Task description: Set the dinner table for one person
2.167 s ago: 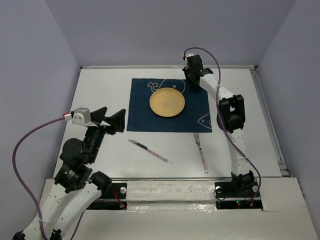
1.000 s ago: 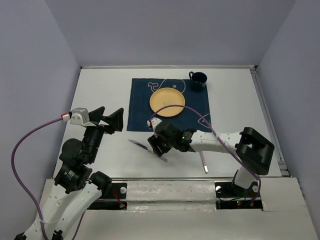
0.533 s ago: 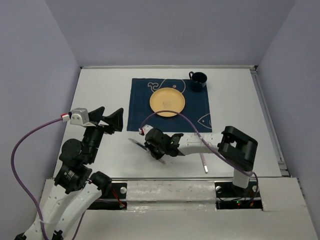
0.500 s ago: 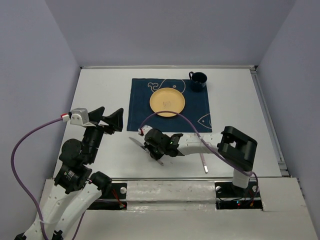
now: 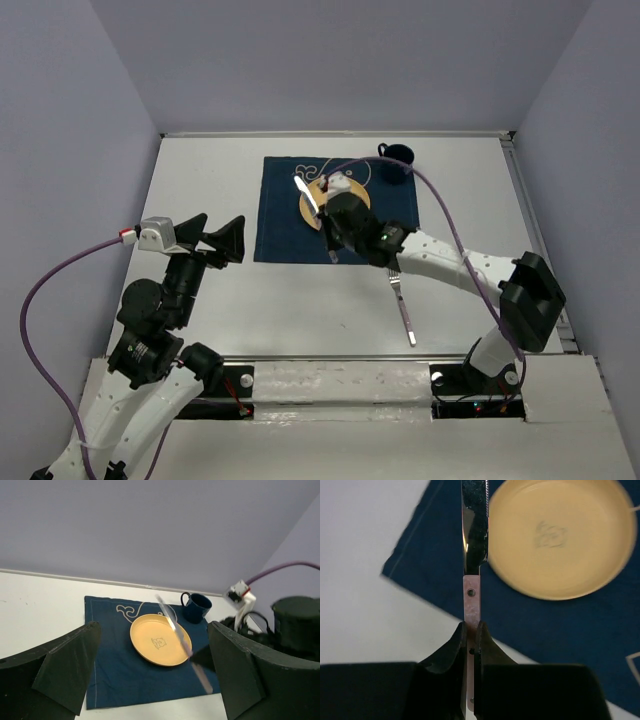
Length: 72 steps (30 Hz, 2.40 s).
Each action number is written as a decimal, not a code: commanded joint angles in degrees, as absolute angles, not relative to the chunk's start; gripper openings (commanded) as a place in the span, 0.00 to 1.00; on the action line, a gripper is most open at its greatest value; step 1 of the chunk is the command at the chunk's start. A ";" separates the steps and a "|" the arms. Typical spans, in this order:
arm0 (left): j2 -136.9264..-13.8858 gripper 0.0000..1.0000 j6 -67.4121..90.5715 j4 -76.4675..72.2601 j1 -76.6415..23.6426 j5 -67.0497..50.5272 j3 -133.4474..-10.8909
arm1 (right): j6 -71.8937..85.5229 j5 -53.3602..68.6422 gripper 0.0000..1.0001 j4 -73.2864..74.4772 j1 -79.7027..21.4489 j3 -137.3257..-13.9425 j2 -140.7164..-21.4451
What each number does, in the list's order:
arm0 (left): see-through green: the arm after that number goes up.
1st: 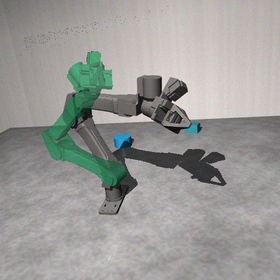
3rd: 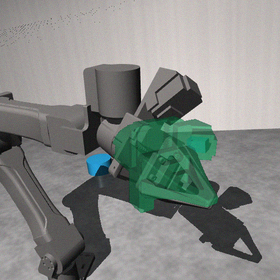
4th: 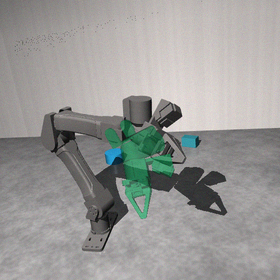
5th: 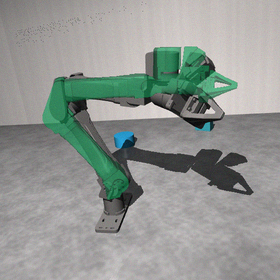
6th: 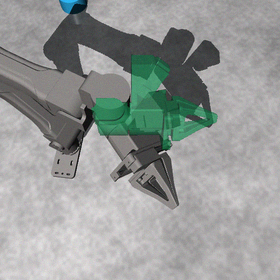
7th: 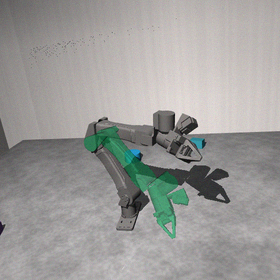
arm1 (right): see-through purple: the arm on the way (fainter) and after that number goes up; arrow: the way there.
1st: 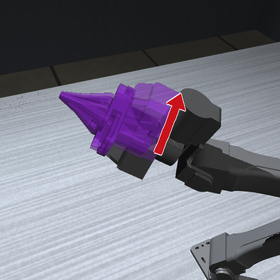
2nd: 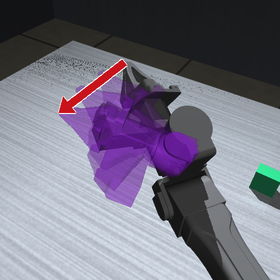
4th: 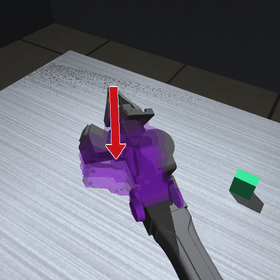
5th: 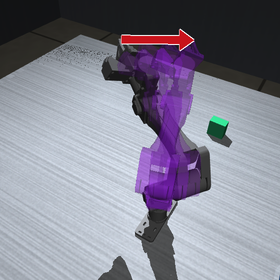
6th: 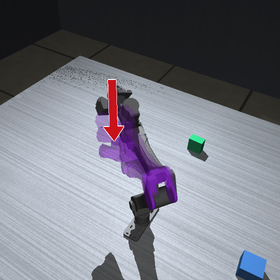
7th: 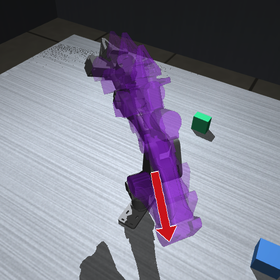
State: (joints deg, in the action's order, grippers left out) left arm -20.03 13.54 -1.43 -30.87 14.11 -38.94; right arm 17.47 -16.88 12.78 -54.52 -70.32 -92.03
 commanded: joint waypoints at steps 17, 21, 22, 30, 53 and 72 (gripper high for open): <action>-20.13 0.99 12.66 -3.60 -30.41 13.54 -38.94 | 17.84 -22.24 0.00 10.99 -28.48 -77.87 -110.12; -20.30 0.99 12.74 -3.60 -30.41 13.45 -39.02 | 18.98 -21.27 0.00 10.99 -27.95 -78.31 -111.53; -20.39 0.99 12.74 -3.60 -30.41 13.36 -39.02 | 19.25 -21.27 0.00 10.99 -27.34 -78.48 -112.23; -20.57 0.99 12.74 -3.60 -30.32 13.45 -38.94 | 20.83 -20.65 0.07 12.22 -26.81 -80.24 -114.78; -19.69 0.99 13.09 -3.87 -30.23 12.75 -38.94 | 29.43 -7.83 0.54 17.83 -29.96 -48.72 -77.13; -19.16 0.99 13.45 -4.04 -30.23 11.78 -38.85 | 45.35 -10.10 0.43 36.65 -42.18 -36.91 -74.70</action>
